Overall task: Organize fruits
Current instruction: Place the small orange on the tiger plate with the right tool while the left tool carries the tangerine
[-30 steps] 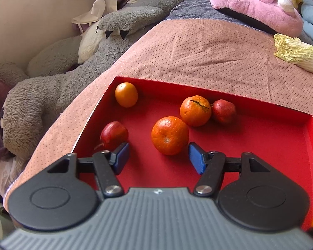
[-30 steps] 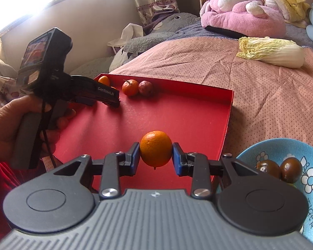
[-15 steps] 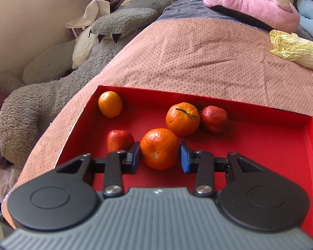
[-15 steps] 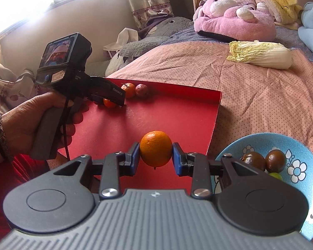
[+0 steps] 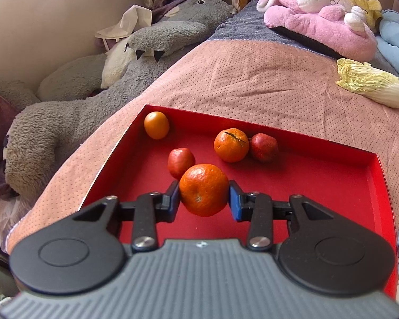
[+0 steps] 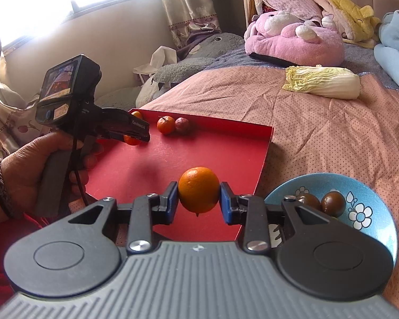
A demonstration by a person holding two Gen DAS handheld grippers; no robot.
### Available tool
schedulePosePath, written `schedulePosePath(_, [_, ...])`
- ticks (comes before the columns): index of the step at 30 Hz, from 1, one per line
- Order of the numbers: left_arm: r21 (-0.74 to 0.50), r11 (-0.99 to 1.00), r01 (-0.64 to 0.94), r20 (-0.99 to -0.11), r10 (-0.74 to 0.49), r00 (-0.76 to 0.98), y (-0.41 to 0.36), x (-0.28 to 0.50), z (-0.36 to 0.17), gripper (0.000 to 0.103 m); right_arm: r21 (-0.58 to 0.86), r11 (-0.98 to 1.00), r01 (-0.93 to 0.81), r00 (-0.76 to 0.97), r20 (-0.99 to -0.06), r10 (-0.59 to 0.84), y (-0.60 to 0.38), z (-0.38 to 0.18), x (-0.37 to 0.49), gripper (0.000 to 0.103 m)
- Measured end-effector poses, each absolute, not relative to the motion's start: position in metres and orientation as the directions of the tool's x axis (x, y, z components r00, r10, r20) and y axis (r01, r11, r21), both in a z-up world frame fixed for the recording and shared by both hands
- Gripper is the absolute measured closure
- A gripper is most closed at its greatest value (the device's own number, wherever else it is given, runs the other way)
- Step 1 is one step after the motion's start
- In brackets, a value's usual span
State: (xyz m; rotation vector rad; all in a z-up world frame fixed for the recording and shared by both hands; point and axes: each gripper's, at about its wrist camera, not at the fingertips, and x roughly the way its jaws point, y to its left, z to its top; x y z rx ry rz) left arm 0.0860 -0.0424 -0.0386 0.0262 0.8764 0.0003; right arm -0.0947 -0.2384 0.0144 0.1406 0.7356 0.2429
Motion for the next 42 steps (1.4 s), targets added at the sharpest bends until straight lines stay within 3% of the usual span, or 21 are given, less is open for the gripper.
schedulePosePath(42, [0.039, 0.977, 0.210, -0.719, -0.119, 0.685, -0.104, 0.022, -0.029, 0.062, 0.210, 0.970, -0.124, 0.735, -0.637, 0.232, -0.263, 0.021, -0.127, 0.065])
